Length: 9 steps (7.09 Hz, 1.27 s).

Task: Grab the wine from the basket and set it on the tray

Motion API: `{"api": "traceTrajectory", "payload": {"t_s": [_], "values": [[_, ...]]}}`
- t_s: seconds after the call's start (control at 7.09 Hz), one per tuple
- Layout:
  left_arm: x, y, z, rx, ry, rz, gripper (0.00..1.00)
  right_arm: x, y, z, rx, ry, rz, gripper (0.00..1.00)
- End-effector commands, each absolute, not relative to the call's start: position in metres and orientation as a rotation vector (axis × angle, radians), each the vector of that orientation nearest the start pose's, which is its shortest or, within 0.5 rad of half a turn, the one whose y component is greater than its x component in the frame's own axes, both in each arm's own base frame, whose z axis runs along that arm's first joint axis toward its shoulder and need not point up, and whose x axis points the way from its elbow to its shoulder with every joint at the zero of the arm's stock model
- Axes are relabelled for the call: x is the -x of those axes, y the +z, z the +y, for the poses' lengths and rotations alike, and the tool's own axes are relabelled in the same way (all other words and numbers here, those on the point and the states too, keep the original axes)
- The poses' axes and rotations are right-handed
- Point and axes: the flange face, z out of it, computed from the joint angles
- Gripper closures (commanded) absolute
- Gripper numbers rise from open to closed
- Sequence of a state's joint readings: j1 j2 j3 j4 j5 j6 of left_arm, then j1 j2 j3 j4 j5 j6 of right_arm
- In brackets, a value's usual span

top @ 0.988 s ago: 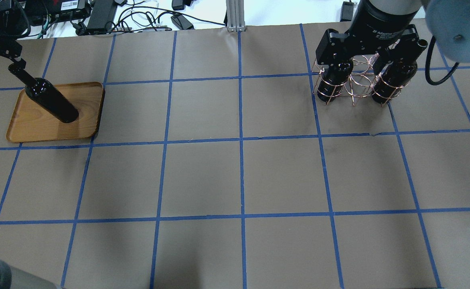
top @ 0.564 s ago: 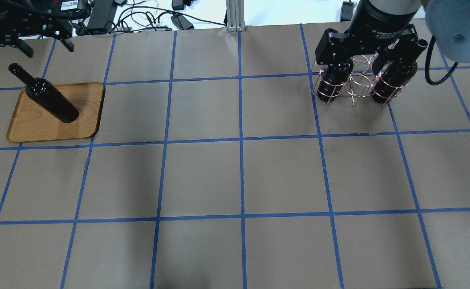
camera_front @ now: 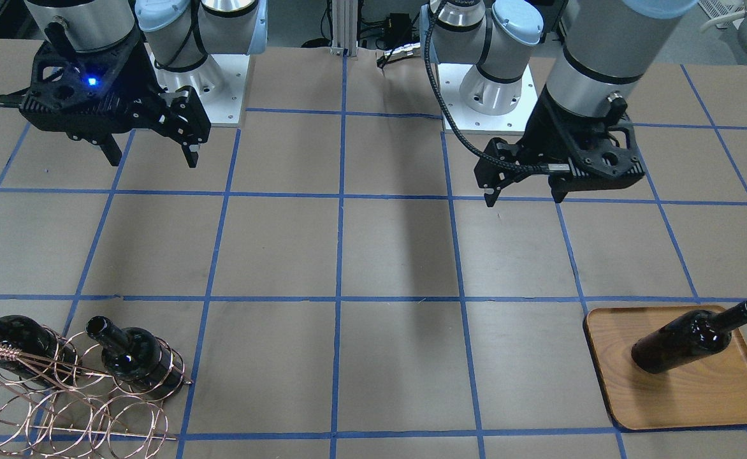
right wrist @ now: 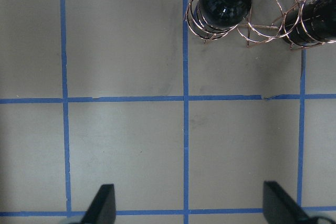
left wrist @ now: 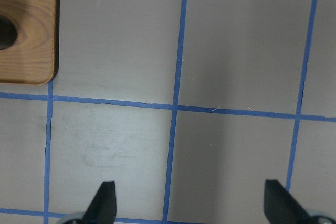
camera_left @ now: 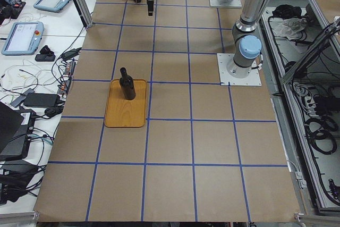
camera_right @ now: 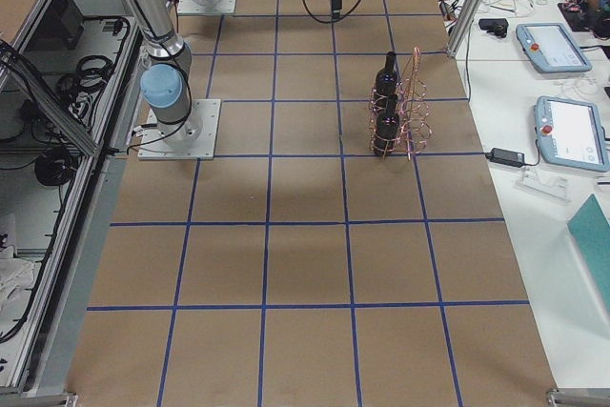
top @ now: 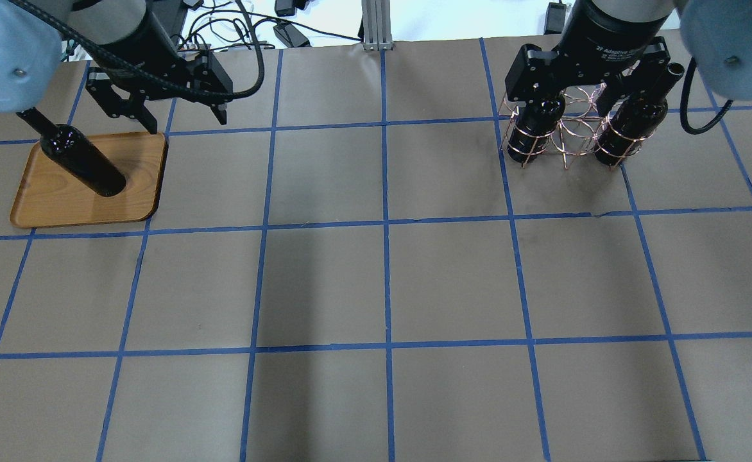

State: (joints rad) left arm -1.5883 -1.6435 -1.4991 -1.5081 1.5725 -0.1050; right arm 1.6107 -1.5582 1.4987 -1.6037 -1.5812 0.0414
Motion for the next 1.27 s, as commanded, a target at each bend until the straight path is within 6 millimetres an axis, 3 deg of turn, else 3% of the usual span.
{"api": "traceTrajectory", "payload": {"t_s": [0.0, 0.42, 1.13], "values": [[0.155, 0.503, -0.508, 0.106, -0.127, 3.142, 0.00, -0.152, 0.516, -0.499, -0.001, -0.122, 3.151, 0.00], [0.154, 0.526, -0.486, 0.106, -0.166, 3.144, 0.00, -0.151, 0.516, -0.498, -0.003, -0.134, 3.151, 0.00], [0.154, 0.523, -0.488, 0.106, -0.152, 3.144, 0.00, -0.147, 0.515, -0.498, -0.001, -0.119, 3.149, 0.00]]}}
